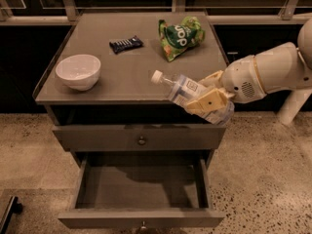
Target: Place blue plastic bottle into middle drawer
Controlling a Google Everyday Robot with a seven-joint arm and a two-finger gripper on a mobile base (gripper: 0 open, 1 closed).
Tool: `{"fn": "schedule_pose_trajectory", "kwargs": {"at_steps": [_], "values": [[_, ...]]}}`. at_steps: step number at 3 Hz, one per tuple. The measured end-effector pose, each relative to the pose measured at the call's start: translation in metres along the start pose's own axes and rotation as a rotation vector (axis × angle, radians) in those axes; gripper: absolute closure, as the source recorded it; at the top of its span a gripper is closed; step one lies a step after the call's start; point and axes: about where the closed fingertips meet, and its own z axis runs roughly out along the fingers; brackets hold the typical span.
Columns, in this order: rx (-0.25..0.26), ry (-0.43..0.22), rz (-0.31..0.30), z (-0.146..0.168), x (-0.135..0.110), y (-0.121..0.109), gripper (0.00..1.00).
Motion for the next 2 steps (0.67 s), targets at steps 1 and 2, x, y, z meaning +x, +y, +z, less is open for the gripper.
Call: {"fn": "schedule_pose_trajectory", "kwargs": {"at_steps": [1, 2], "values": [[0.000, 0.000, 0.000, 0.000, 0.000, 0.000, 1.00], [0.001, -0.026, 0.016, 0.006, 0.016, 0.009, 1.00]]}}
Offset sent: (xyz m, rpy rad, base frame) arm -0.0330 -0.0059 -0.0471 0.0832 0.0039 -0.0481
